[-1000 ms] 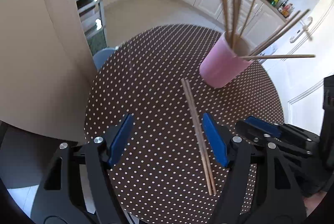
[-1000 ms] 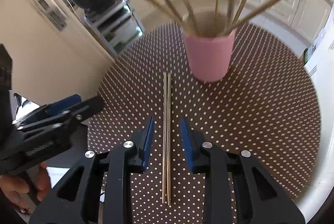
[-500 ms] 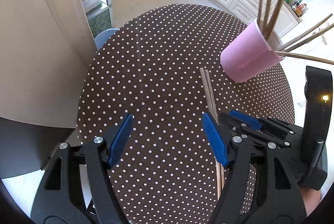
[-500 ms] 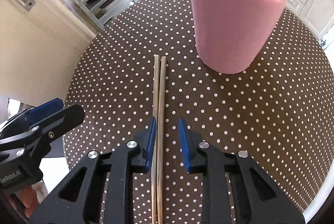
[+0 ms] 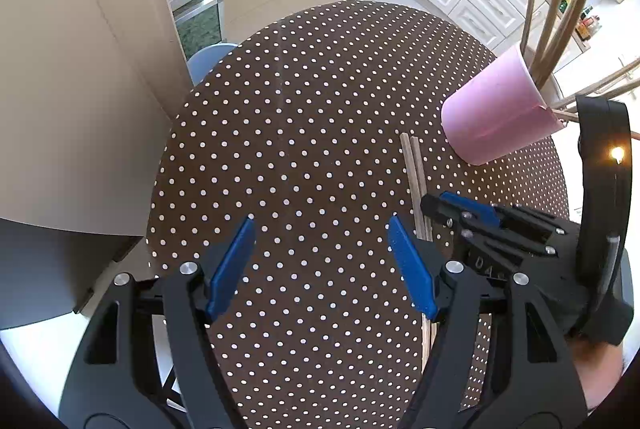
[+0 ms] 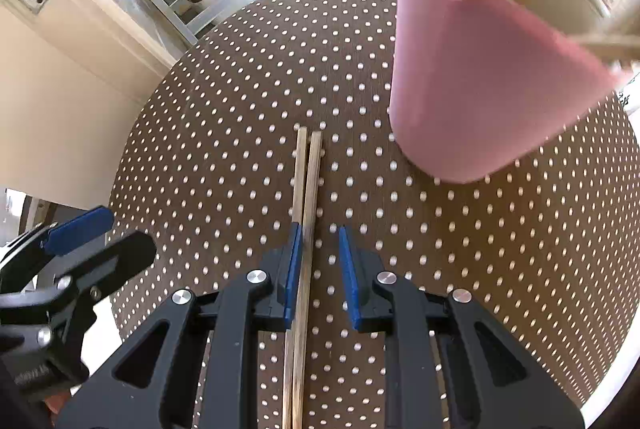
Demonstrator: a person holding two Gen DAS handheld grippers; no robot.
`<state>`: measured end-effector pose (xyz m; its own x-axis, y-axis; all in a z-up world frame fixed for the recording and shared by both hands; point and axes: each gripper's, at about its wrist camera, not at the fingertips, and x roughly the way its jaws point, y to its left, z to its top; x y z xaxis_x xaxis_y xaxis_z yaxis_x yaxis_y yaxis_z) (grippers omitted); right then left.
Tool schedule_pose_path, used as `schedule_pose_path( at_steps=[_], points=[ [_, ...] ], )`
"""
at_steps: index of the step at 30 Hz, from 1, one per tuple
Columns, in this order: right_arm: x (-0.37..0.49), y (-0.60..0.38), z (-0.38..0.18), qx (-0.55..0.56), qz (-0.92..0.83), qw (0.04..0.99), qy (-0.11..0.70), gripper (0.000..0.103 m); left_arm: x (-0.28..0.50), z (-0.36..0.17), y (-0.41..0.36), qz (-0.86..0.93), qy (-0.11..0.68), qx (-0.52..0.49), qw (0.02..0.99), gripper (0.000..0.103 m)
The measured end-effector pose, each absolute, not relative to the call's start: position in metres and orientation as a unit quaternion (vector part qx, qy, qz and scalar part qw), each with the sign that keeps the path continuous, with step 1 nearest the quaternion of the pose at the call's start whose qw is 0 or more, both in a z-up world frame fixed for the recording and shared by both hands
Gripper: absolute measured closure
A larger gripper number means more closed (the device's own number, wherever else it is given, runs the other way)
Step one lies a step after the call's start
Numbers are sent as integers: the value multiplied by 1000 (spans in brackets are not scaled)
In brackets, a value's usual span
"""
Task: Organize utensils
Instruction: 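Lower both open tools toward the last two chopsticks on the table, then close the right tool on one chopstick while the left tool grasps the other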
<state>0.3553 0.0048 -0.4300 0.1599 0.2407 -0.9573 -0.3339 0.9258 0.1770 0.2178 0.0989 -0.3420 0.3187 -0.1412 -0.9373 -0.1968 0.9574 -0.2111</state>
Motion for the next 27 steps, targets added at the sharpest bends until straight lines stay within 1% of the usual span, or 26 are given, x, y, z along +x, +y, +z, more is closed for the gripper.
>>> schedule_pose_path(
  at_steps=[7,8,10,11,14,27],
  points=[
    [366,19,-439,-60,185,754,628,86,219,-341,99,25,584,-147,798,34],
    [366,20,-439,-69,185,757,623,89,220,-341,98,26,584,-146,798,34],
    [368,27,-441,-84,187,760,617,92,222,-343,97,26,588,-144,796,34],
    [370,27,-442,-87,190,760,616,95,223,-344,96,26,589,-144,795,34],
    [369,20,-442,-70,204,753,621,98,228,-347,91,25,594,-144,791,34],
    [343,-46,-426,-3,223,745,629,98,280,-368,31,-13,626,-111,772,34]
  ],
)
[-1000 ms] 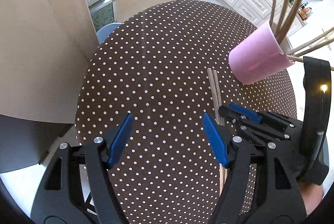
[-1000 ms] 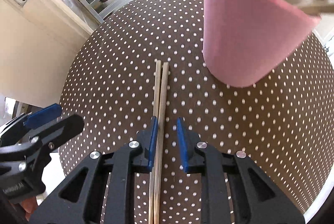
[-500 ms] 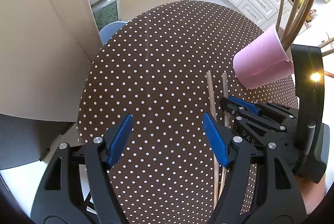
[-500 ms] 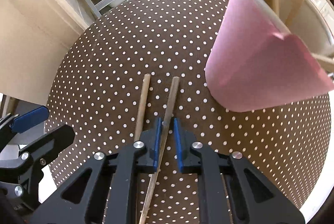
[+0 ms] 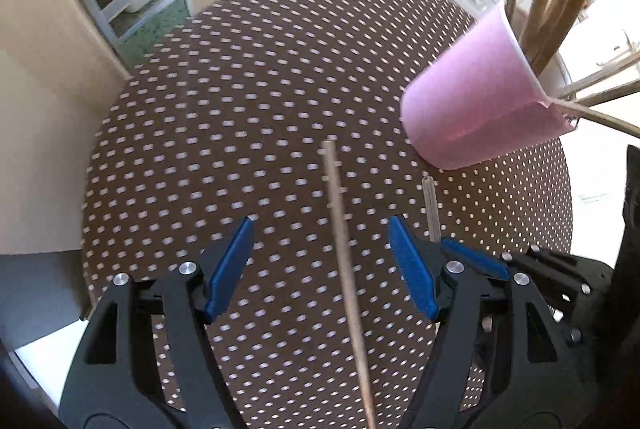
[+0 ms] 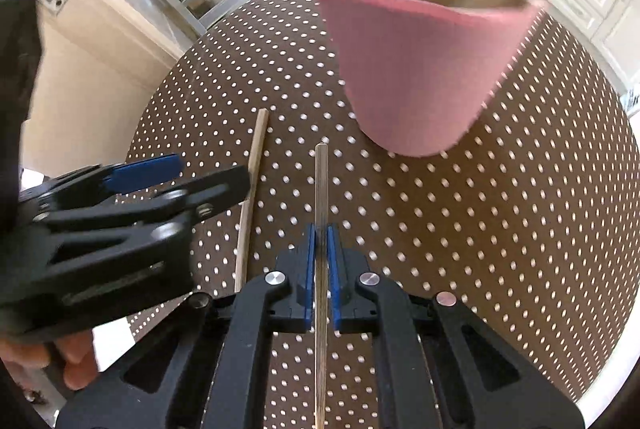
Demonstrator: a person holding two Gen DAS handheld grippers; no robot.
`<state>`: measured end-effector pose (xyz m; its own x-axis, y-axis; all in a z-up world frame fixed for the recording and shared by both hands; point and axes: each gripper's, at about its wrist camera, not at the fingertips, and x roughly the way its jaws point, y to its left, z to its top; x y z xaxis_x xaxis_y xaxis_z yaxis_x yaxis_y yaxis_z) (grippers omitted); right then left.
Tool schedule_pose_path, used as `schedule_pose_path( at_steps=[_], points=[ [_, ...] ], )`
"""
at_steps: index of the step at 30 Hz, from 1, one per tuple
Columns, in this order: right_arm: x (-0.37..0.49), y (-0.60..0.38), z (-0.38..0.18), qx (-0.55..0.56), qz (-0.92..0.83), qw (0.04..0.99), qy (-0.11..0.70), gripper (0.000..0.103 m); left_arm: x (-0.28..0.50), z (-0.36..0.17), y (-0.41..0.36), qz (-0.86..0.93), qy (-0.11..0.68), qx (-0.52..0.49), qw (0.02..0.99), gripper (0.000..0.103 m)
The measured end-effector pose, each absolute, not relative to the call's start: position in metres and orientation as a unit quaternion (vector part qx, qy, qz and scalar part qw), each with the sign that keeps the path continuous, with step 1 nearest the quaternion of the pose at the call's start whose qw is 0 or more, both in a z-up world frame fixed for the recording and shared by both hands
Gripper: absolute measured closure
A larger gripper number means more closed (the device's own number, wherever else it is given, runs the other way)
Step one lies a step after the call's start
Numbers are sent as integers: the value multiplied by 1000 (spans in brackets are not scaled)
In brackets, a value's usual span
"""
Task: Organize utensils
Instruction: 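Close the right tool on one chopstick while the left tool grasps the other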
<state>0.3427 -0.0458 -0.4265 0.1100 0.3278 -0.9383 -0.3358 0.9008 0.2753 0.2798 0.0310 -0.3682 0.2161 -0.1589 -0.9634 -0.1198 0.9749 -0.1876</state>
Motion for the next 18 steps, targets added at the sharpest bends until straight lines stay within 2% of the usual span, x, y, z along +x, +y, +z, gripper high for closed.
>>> schedule_pose_path(
  at_steps=[2,3,5,7,8,9,12,14,18],
  points=[
    [343,-54,-426,7,222,745,630,98,287,-374,22,-14,635,-99,766,38],
    [343,-58,-425,10,223,744,630,98,291,-377,18,-15,639,-97,762,47],
    [340,-64,-424,18,225,742,631,98,299,-386,11,-15,653,-94,751,56],
    [340,-70,-422,26,227,741,631,98,305,-387,6,-11,652,-89,753,56],
    [340,-72,-421,30,228,741,631,98,308,-388,5,-11,653,-88,752,60],
    [339,-73,-420,32,229,741,631,98,310,-387,5,-4,651,-81,755,78],
    [337,-80,-415,36,235,742,627,98,317,-389,8,2,653,-86,752,89],
    [335,-85,-411,39,238,743,625,98,318,-389,11,3,653,-88,752,95],
    [331,-91,-403,44,241,747,618,98,309,-388,17,0,647,-88,758,97]
  ],
)
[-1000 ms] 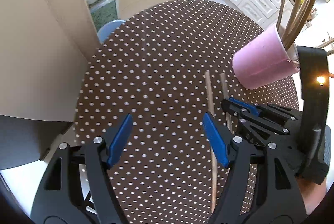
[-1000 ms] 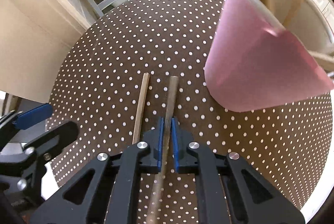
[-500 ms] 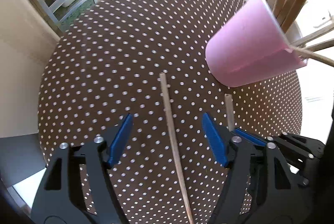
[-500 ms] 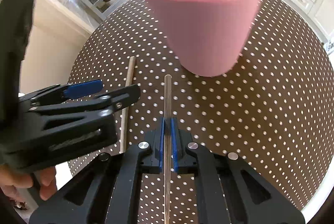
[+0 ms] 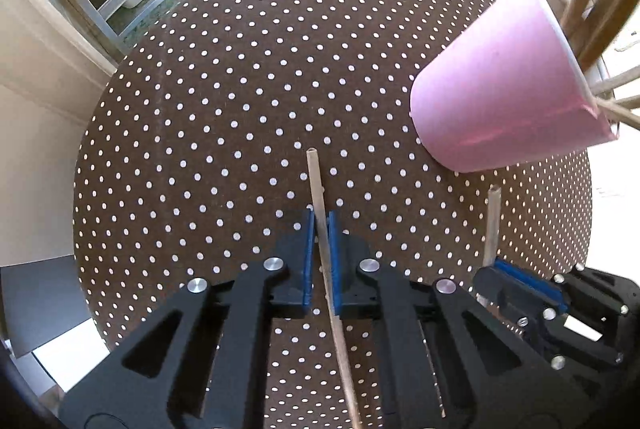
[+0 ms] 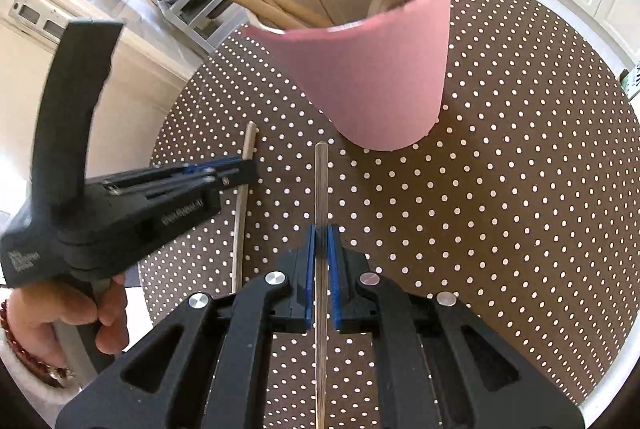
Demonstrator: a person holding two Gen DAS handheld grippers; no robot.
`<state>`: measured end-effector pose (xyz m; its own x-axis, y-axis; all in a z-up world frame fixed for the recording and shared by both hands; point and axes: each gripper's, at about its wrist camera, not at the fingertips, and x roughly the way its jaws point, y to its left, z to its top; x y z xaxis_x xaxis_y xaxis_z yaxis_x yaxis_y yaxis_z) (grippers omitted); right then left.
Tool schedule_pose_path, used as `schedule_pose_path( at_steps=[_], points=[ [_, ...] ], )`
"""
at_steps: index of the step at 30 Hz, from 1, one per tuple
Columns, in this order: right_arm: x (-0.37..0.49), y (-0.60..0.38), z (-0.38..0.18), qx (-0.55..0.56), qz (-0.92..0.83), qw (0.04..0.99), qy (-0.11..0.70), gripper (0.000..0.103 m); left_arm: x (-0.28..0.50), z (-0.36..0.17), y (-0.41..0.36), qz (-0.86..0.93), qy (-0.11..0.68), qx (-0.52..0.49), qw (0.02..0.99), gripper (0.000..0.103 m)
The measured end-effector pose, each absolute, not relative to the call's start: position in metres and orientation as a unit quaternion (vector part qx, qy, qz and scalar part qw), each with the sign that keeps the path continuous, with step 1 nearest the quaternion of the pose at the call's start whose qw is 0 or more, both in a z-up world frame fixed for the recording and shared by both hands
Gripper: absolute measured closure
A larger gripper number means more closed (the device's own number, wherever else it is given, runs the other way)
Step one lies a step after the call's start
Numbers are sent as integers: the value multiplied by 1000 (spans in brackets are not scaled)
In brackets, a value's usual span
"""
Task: Organize utensils
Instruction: 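Close the right tool on one chopstick while the left tool grasps the other, then lift both held chopsticks upright and carry them above the pink cup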
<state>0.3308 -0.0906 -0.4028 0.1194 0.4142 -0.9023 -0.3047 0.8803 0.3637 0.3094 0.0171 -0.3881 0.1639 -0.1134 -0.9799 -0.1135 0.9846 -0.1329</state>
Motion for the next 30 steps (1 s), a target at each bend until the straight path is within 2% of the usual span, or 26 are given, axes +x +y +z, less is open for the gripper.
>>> schedule_pose_path(
  at_steps=[9,18,30],
  points=[
    [316,-105,-367,52,248,770,586,98,273,-339,29,-29,595,-101,797,97],
    [291,-113,-307,56,241,819,518,98,234,-268,42,-61,521,-103,845,97],
    [251,-115,-238,51,216,871,438,98,193,-200,39,-99,443,-98,886,97]
  ],
)
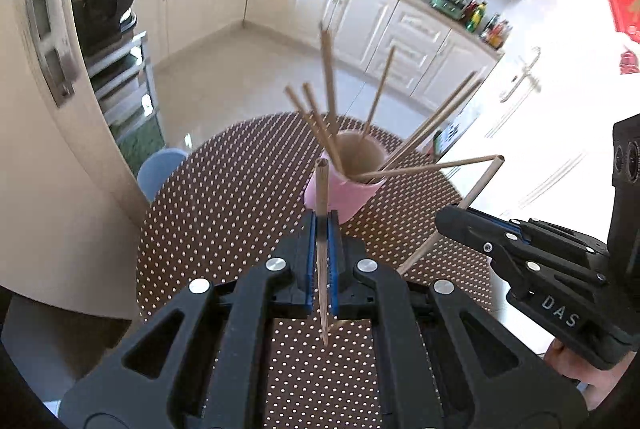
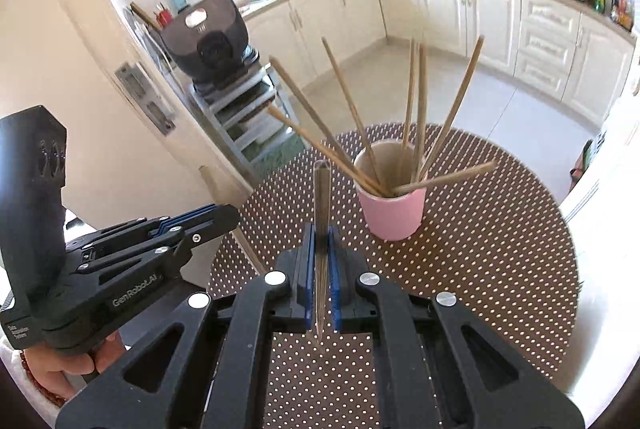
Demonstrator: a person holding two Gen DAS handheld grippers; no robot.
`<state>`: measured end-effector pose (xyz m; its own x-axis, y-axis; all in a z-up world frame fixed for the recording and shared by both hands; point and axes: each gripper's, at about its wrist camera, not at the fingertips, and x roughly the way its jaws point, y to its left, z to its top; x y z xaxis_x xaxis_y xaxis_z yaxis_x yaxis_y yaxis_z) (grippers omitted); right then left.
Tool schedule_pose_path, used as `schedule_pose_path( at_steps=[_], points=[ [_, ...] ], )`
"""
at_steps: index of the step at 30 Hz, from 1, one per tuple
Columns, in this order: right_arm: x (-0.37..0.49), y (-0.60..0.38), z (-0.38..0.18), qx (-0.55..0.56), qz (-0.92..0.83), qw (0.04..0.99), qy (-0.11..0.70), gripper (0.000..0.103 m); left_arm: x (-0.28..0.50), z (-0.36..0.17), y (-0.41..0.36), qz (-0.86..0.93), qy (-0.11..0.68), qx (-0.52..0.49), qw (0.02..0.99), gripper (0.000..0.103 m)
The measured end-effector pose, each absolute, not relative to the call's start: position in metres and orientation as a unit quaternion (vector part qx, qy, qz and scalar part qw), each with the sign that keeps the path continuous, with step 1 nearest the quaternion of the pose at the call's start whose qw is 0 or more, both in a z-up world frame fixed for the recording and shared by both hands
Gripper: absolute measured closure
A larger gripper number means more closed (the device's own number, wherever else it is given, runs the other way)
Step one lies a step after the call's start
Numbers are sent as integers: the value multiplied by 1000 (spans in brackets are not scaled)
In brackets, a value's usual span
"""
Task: Organize utensils
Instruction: 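Lift both held chopsticks upright and carry them above the pink cup, then lower the chopsticks into the pink cup and open both tools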
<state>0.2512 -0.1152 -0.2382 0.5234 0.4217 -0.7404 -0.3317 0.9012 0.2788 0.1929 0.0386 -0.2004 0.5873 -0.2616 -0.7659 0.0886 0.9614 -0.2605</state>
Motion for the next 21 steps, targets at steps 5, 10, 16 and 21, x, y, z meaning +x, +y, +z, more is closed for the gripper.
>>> schedule_pose_path(
  at_steps=[5,10,16,21],
  points=[
    [242,-114,-212,45,208,889,405,98,182,-169,37,-111,405,-95,902,97],
    [234,-120,-183,37,196,908,368,98,176,-139,30,-122,370,-92,916,97],
    [233,-129,-160,33,189,923,333,98,180,-118,25,-127,340,-90,928,97],
    [243,-138,-149,30,185,931,313,98,191,-107,22,-128,326,-96,932,97]
  ],
)
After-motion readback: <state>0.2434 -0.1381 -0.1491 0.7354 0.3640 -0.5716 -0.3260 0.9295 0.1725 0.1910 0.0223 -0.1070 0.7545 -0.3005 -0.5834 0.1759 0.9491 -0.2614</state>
